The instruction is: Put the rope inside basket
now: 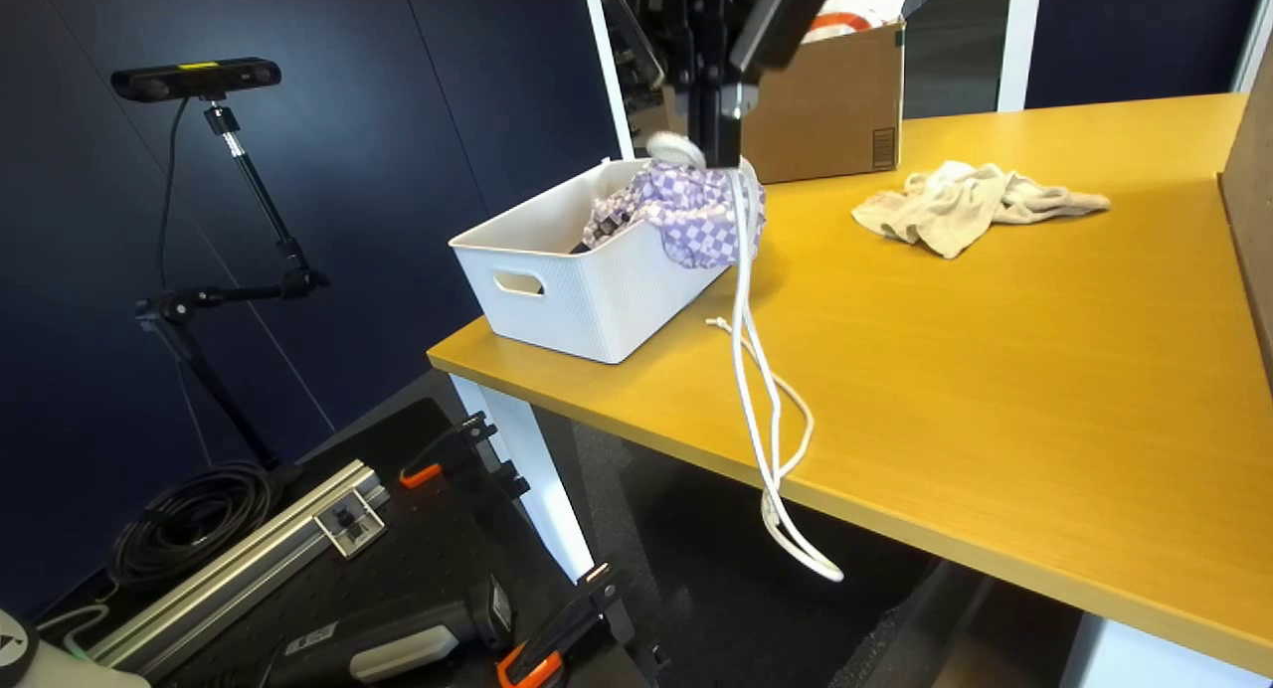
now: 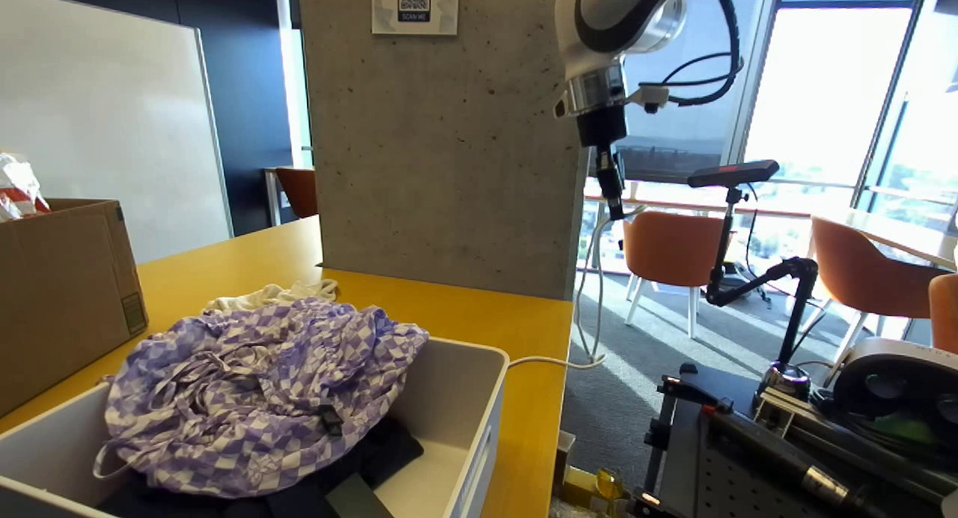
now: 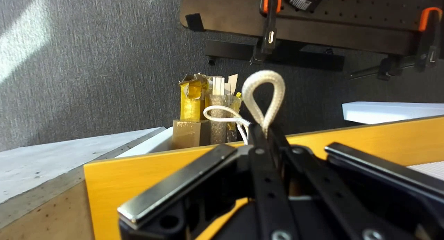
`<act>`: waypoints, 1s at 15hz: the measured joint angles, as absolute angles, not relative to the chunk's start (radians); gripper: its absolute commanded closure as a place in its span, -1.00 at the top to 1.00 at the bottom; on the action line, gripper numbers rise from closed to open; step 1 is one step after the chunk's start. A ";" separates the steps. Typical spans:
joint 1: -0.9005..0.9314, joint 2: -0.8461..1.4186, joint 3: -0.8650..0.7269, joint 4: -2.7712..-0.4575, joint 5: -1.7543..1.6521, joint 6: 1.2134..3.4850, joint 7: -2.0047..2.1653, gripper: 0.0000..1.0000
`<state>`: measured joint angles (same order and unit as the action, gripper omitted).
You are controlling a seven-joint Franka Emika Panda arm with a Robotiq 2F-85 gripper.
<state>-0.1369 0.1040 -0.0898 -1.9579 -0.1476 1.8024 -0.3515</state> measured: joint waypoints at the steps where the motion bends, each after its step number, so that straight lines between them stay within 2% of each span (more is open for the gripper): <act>1: -0.136 0.143 -0.090 -1.956 -0.148 1.837 -0.358 -0.97; 6: -0.124 0.346 -0.057 -1.866 -0.147 1.977 -0.412 -0.97; 15: -0.022 0.536 0.023 -1.538 -0.150 1.985 -0.424 -0.97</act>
